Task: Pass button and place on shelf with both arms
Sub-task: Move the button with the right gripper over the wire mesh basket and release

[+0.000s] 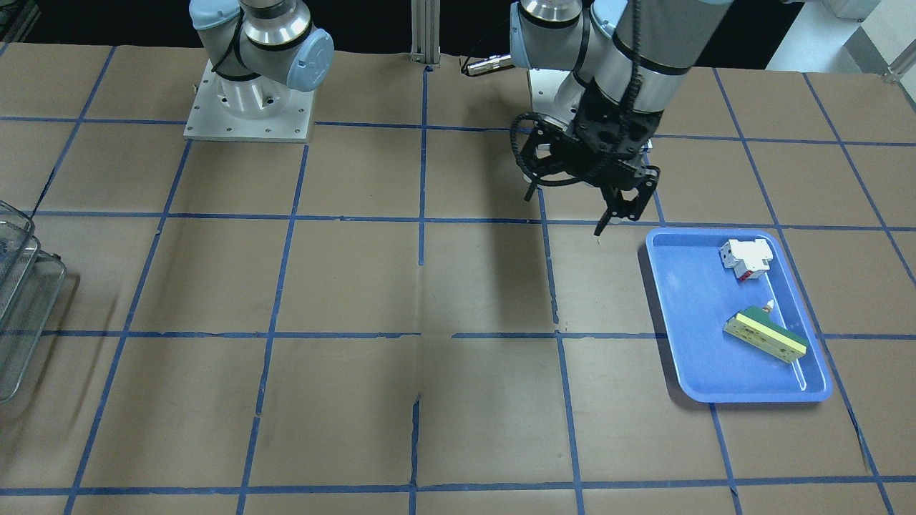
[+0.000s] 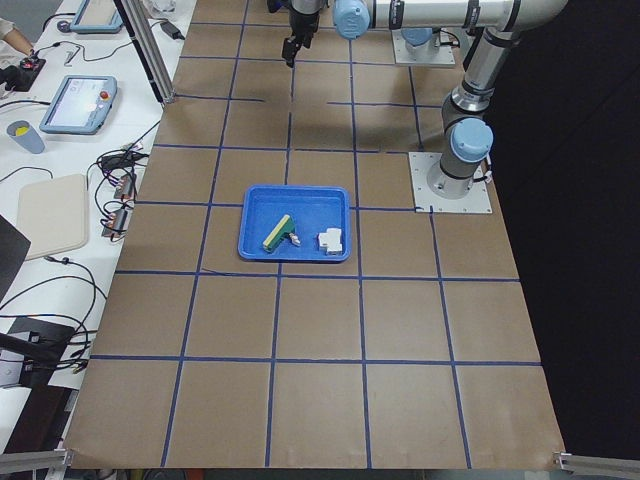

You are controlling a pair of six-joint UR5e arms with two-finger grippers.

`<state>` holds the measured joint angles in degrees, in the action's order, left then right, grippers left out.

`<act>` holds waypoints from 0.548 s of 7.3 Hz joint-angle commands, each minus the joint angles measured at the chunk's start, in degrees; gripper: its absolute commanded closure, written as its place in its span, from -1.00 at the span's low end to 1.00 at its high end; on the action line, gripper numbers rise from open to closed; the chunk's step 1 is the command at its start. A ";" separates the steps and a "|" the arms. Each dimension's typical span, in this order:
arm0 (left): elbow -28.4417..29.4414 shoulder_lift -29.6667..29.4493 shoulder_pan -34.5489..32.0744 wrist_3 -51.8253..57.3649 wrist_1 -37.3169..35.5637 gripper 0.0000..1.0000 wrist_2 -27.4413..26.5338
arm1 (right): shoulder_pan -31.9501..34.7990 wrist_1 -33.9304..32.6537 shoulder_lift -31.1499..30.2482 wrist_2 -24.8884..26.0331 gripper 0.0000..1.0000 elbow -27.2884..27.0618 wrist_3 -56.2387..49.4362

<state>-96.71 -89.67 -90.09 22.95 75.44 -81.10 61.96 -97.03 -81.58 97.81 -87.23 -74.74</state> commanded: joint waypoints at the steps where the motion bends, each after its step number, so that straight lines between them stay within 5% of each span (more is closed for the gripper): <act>1: -1.71 0.63 6.84 -5.52 3.37 -1.00 -1.33 | -0.61 -5.17 5.09 7.37 1.00 -0.05 3.46; 4: -1.82 2.82 6.86 -13.44 5.68 -1.00 -7.58 | -1.66 -5.71 7.22 9.84 1.00 0.13 2.32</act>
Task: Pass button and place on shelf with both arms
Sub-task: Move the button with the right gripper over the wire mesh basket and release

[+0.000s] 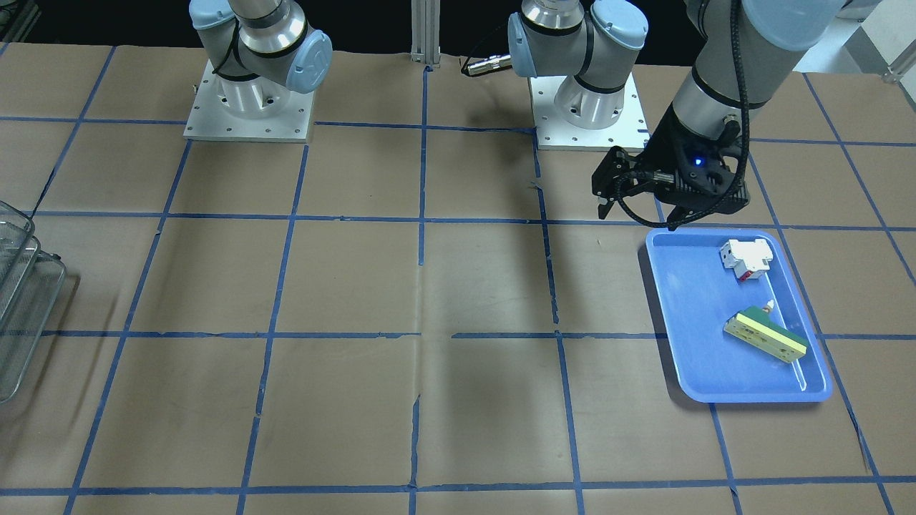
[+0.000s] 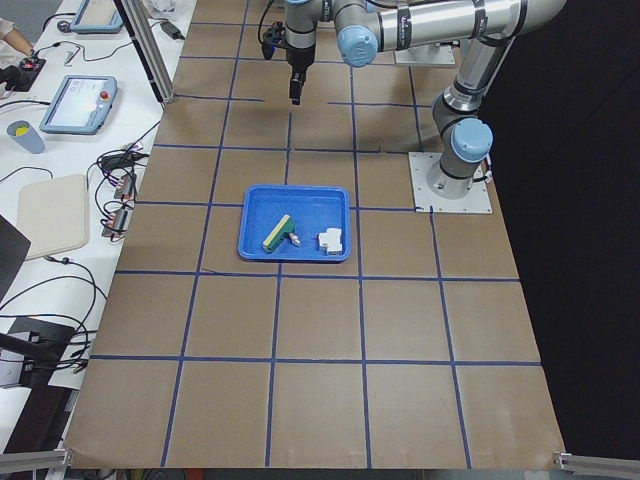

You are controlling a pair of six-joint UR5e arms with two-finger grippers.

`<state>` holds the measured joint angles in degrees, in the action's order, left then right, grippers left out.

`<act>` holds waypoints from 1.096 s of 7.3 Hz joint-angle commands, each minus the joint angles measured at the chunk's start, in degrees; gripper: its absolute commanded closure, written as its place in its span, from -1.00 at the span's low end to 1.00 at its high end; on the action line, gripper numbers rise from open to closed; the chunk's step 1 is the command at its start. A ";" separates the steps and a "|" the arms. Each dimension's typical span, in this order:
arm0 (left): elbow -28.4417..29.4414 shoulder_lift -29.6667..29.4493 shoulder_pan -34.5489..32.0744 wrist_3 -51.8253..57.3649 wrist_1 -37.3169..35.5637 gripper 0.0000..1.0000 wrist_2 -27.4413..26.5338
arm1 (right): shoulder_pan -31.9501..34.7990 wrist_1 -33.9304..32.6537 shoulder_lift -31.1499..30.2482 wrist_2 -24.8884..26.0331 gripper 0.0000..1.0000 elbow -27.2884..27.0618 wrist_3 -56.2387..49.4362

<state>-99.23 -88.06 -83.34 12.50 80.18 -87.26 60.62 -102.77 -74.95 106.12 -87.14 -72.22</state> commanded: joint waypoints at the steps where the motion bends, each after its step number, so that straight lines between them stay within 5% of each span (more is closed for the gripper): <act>1: 0.96 2.10 0.10 -4.92 1.03 -1.00 -1.51 | -0.33 -0.06 1.03 1.72 1.00 0.04 -0.20; 5: 0.97 3.16 0.10 -9.60 1.64 -1.00 -1.60 | -0.33 -0.24 1.82 1.72 0.88 -0.13 0.06; 8: 0.35 3.51 0.10 -9.51 2.00 -1.00 -1.60 | -0.42 0.02 2.35 1.54 0.43 -0.13 -0.02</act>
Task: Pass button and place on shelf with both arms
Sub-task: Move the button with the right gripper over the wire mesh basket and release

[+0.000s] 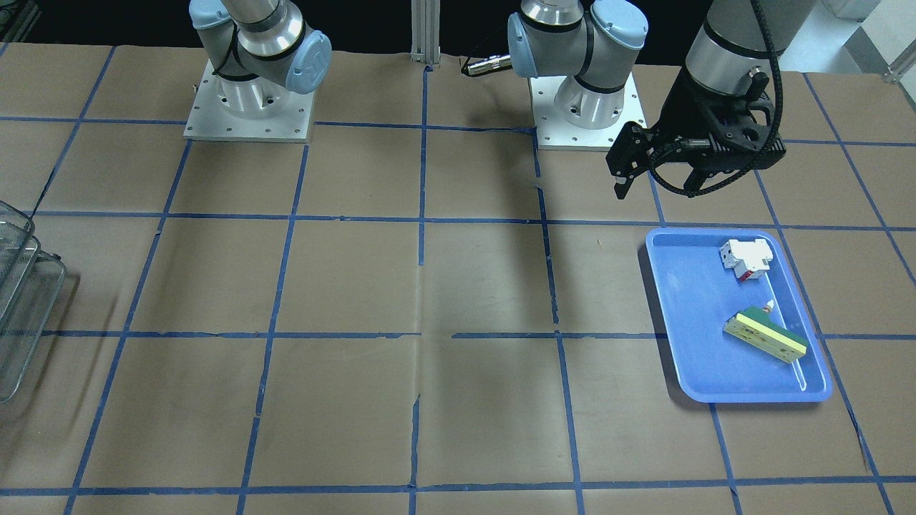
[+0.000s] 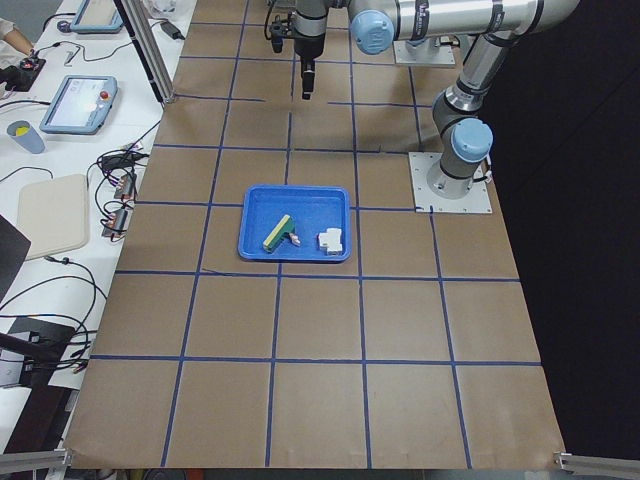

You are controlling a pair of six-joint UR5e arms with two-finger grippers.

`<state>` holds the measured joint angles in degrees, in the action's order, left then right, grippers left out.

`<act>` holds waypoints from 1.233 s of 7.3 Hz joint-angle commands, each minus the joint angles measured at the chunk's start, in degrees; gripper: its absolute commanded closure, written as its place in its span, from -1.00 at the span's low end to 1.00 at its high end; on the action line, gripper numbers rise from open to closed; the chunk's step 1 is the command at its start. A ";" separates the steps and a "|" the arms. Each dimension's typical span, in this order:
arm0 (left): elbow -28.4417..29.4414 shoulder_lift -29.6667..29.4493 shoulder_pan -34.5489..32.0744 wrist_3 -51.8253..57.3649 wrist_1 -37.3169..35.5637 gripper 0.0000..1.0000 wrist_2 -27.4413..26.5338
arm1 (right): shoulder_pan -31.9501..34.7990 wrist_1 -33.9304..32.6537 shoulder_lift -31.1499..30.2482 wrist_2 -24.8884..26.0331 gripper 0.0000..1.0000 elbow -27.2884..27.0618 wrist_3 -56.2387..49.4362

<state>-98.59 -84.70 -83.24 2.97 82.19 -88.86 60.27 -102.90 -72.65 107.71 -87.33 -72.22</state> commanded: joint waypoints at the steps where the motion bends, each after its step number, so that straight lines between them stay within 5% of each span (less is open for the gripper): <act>1: -0.64 0.50 0.01 0.02 -0.10 -1.00 0.17 | -0.07 0.24 -0.03 -0.21 -0.36 0.05 -0.20; 2: -0.90 0.59 -0.08 0.02 -0.10 -1.00 0.09 | -0.07 0.33 -0.03 -0.30 -0.69 0.05 -0.12; 7: -0.91 0.94 0.01 0.11 -0.19 -1.00 0.00 | 0.37 7.86 -6.68 -1.00 -0.74 0.06 0.67; 9: -0.91 0.94 0.01 0.11 -0.19 -1.00 0.00 | 0.81 11.12 -11.44 -11.07 -0.90 -0.30 13.68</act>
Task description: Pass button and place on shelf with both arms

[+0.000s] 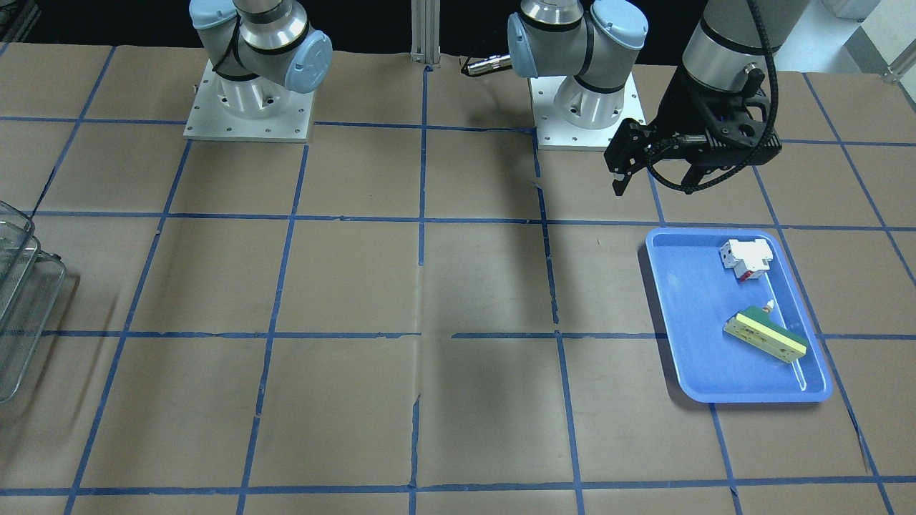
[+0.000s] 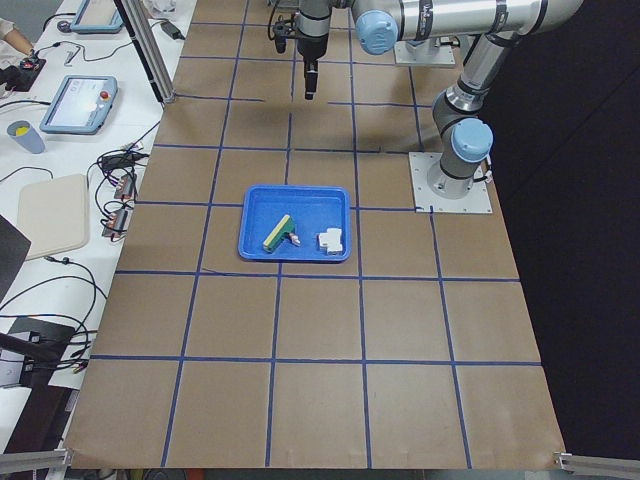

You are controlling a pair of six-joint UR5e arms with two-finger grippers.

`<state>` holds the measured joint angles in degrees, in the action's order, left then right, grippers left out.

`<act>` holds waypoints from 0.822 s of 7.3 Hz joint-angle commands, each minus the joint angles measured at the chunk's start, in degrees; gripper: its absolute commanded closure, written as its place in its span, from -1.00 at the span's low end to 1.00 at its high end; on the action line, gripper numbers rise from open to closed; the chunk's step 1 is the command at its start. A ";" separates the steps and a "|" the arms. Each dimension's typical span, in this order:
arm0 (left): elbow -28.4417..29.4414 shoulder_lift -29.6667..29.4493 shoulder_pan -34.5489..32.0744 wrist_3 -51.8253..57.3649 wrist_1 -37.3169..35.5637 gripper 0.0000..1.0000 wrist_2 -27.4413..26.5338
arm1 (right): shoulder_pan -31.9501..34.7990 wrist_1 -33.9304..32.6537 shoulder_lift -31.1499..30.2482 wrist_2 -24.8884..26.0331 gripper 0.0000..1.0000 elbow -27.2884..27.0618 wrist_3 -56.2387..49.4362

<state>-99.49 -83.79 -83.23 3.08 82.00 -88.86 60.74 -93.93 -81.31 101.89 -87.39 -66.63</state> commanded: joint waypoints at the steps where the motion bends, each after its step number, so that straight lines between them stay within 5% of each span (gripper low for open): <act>1: -0.01 0.03 0.00 0.00 -0.09 -1.00 0.00 | 1.73 5.31 -4.98 -10.26 -1.00 -0.41 17.49; 6: -0.01 0.03 0.00 0.00 -0.09 -1.00 0.00 | 29.21 7.80 -14.31 -12.15 -1.00 -5.77 70.85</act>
<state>-99.49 -83.76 -83.23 3.08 81.91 -88.85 83.06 -86.25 -94.62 89.79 -92.64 -7.43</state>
